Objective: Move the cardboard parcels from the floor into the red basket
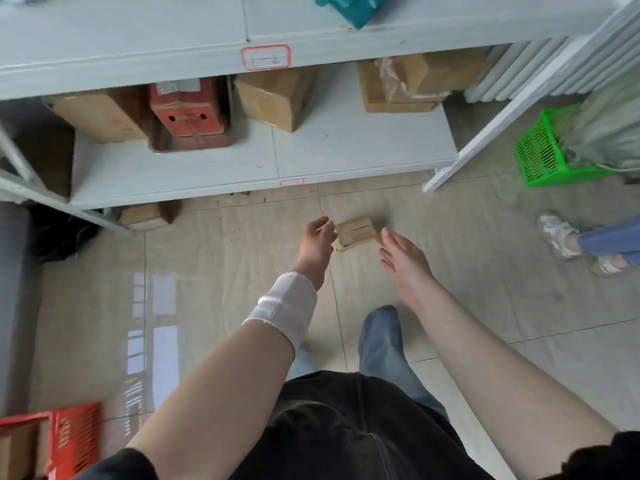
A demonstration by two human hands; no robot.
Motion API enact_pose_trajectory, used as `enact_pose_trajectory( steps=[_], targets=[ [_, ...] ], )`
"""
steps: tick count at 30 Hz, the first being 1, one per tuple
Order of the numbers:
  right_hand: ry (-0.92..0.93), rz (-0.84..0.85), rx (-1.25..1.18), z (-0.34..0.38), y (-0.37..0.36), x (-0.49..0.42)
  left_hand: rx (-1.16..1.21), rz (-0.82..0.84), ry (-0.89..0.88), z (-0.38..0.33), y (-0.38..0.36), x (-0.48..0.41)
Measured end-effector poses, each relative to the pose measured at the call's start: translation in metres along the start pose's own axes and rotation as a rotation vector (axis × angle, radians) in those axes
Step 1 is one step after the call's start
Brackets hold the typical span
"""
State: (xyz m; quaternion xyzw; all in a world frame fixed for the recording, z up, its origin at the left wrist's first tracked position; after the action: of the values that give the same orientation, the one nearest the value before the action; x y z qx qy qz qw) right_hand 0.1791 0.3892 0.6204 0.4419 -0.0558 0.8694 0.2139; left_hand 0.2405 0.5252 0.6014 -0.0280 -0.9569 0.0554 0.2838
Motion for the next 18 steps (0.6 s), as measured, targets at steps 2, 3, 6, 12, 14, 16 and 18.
enact_pose_trajectory(
  steps=[2, 3, 6, 12, 14, 16, 18],
  targets=[
    [-0.014, 0.007, -0.004, 0.01, 0.03, -0.023, 0.006, -0.016, 0.016, 0.004, -0.032, -0.012],
    [-0.027, 0.013, -0.005, 0.016, 0.044, -0.034, 0.014, -0.035, 0.032, 0.008, -0.047, -0.017],
    [-0.041, 0.045, 0.012, 0.032, 0.079, -0.065, 0.041, -0.086, 0.073, 0.016, -0.088, -0.03],
    [-0.098, 0.12, 0.101, 0.061, 0.118, -0.122, 0.028, -0.194, 0.086, 0.019, -0.136, -0.062],
    [-0.106, 0.125, 0.115, 0.072, 0.123, -0.137, 0.033, -0.227, 0.089, 0.019, -0.142, -0.071],
    [-0.103, 0.124, 0.131, 0.083, 0.127, -0.15, 0.038, -0.241, 0.095, 0.021, -0.147, -0.082],
    [-0.097, 0.115, 0.149, 0.091, 0.131, -0.164, 0.043, -0.249, 0.109, 0.026, -0.151, -0.097]
  ],
)
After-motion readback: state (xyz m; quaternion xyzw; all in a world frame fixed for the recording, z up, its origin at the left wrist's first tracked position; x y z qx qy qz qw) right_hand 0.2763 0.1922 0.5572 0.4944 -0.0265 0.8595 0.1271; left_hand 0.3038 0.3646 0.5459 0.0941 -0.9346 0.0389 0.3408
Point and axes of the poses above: each hand's wrist, its own x-axis away from the middle knuckle, its own y-axis out of the back of the hand, z = x × y, the point moved 4 cm from there along -x, towards the middle knuckle, and after that the axes turned 11 degrees about -y, right-handed, at the moved point
